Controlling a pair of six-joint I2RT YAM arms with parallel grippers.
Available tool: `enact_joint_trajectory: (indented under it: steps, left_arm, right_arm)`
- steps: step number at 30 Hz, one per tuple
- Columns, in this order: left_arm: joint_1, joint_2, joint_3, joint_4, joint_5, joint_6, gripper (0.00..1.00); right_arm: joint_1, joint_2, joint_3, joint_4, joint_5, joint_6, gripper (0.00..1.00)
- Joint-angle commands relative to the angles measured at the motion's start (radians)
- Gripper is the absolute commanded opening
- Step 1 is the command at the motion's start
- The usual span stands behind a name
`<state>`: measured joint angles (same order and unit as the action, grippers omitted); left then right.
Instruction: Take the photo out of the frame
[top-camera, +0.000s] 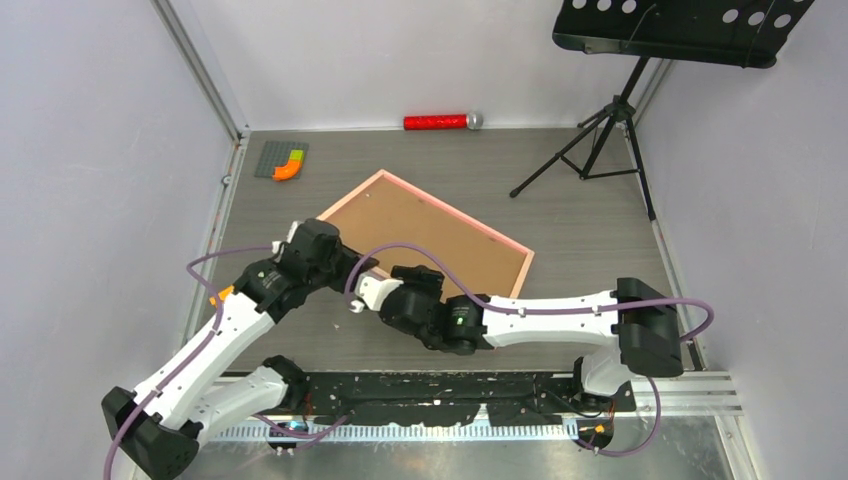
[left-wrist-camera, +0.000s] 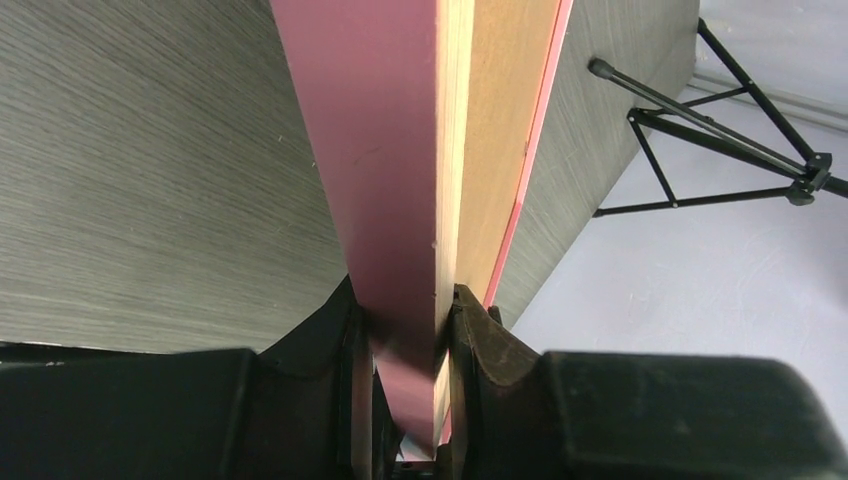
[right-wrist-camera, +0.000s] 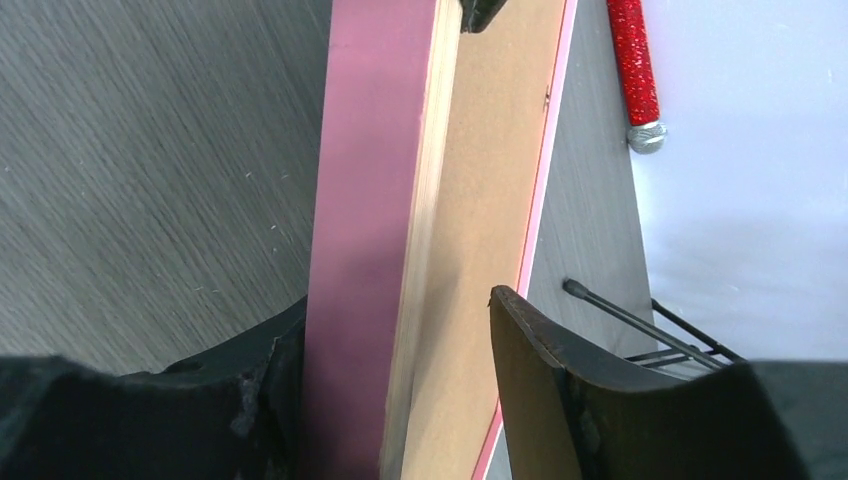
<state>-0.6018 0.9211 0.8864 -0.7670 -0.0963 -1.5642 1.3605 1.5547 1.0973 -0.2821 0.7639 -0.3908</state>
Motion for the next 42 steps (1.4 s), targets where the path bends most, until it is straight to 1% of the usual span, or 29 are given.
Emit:
enact_joint_trajectory:
  steps: [1, 2, 3, 4, 7, 9, 12, 13, 15, 16, 17, 18, 19, 20, 21, 22, 23, 24, 25, 26, 27, 29, 33, 35, 37, 38, 40, 42]
  left_arm:
    - [-0.004, -0.051, 0.038, -0.027, -0.058, 0.101, 0.4]
    - [-0.004, -0.062, 0.037, -0.011, -0.055, 0.129, 0.69]
    - [-0.004, -0.074, 0.036, -0.003, -0.053, 0.149, 0.9]
    - [-0.003, -0.093, 0.032, 0.016, -0.054, 0.176, 0.98]
    - [-0.004, -0.183, 0.021, 0.072, -0.072, 0.264, 1.0]
    - [-0.004, -0.248, 0.017, 0.087, -0.106, 0.301, 1.0]
    - [-0.003, -0.355, 0.011, 0.105, -0.167, 0.368, 1.0]
    - [-0.003, -0.392, 0.008, 0.11, -0.187, 0.393, 1.0]
    - [-0.003, -0.462, -0.003, 0.104, -0.244, 0.409, 1.0]
    - [-0.003, -0.495, -0.011, 0.101, -0.275, 0.413, 1.0]
    - [-0.003, -0.528, -0.02, 0.097, -0.306, 0.416, 1.0]
    - [-0.004, -0.556, -0.029, 0.095, -0.332, 0.416, 1.0]
    - [-0.003, -0.578, -0.038, 0.095, -0.354, 0.422, 1.0]
    - [-0.003, -0.594, -0.044, 0.093, -0.371, 0.428, 1.0]
    - [-0.004, -0.604, -0.048, 0.083, -0.384, 0.429, 1.0]
    - [-0.004, -0.604, -0.049, 0.076, -0.393, 0.429, 1.0]
    - [-0.004, -0.591, -0.049, 0.071, -0.398, 0.427, 1.0]
    - [-0.004, -0.575, -0.048, 0.07, -0.395, 0.428, 1.0]
    - [-0.003, -0.549, -0.044, 0.077, -0.383, 0.437, 1.0]
    - [-0.004, -0.521, -0.039, 0.081, -0.364, 0.442, 1.0]
    - [-0.003, -0.488, -0.034, 0.084, -0.354, 0.444, 1.0]
    - [-0.003, -0.421, -0.018, 0.082, -0.326, 0.452, 1.0]
    - [-0.002, -0.304, -0.002, 0.098, -0.286, 0.464, 1.0]
    - [0.001, -0.257, 0.0, 0.129, -0.252, 0.475, 1.0]
    - [0.01, -0.21, 0.0, 0.164, -0.22, 0.488, 0.99]
    - [0.015, -0.186, -0.002, 0.187, -0.2, 0.494, 1.0]
    - [0.035, -0.131, -0.003, 0.233, -0.124, 0.5, 1.0]
    - [0.042, -0.064, -0.015, 0.306, -0.046, 0.509, 1.0]
  right_arm:
    - [-0.016, -0.012, 0.035, 0.017, 0.17, -0.022, 0.06]
    - [-0.017, -0.029, 0.036, 0.03, 0.176, -0.019, 0.05]
    - [-0.017, -0.04, 0.038, 0.037, 0.179, -0.015, 0.05]
    - [-0.019, -0.064, 0.04, 0.059, 0.192, -0.012, 0.05]
    - [-0.04, -0.131, 0.057, 0.074, 0.168, 0.038, 0.05]
    - [-0.077, -0.186, 0.087, 0.054, 0.091, 0.098, 0.05]
    - [-0.183, -0.258, 0.174, -0.047, -0.111, 0.228, 0.05]
    - [-0.207, -0.281, 0.193, -0.067, -0.145, 0.256, 0.05]
    - [-0.284, -0.314, 0.239, -0.118, -0.255, 0.335, 0.05]
    - [-0.349, -0.325, 0.261, -0.145, -0.349, 0.398, 0.05]
    - [-0.381, -0.347, 0.269, -0.166, -0.447, 0.428, 0.05]
    - [-0.46, -0.359, 0.276, -0.171, -0.493, 0.479, 0.05]
    - [-0.52, -0.381, 0.277, -0.181, -0.575, 0.504, 0.05]
    - [-0.55, -0.391, 0.269, -0.184, -0.608, 0.548, 0.05]
    - [-0.615, -0.411, 0.261, -0.187, -0.677, 0.57, 0.05]
    - [-0.648, -0.421, 0.24, -0.187, -0.713, 0.614, 0.05]
    - [-0.725, -0.437, 0.217, -0.186, -0.806, 0.639, 0.05]
    - [-0.762, -0.443, 0.2, -0.184, -0.852, 0.684, 0.05]
    - [-0.836, -0.457, 0.163, -0.172, -0.936, 0.707, 0.05]
    - [-0.872, -0.464, 0.14, -0.164, -0.976, 0.748, 0.05]
    - [-0.932, -0.476, 0.091, -0.143, -1.051, 0.768, 0.05]
    - [-1.008, -0.497, 0.013, -0.11, -1.141, 0.825, 0.05]
    - [-1.106, -0.527, -0.113, -0.098, -1.25, 0.86, 0.05]
    - [-1.157, -0.544, -0.15, -0.136, -1.238, 0.844, 0.05]
    - [-1.19, -0.563, -0.152, -0.186, -1.168, 0.808, 0.05]
    - [-1.196, -0.569, -0.145, -0.201, -1.118, 0.794, 0.05]
    - [-1.2, -0.575, -0.119, -0.241, -1.085, 0.762, 0.05]
    - [-1.201, -0.58, -0.111, -0.228, -1.094, 0.755, 0.05]
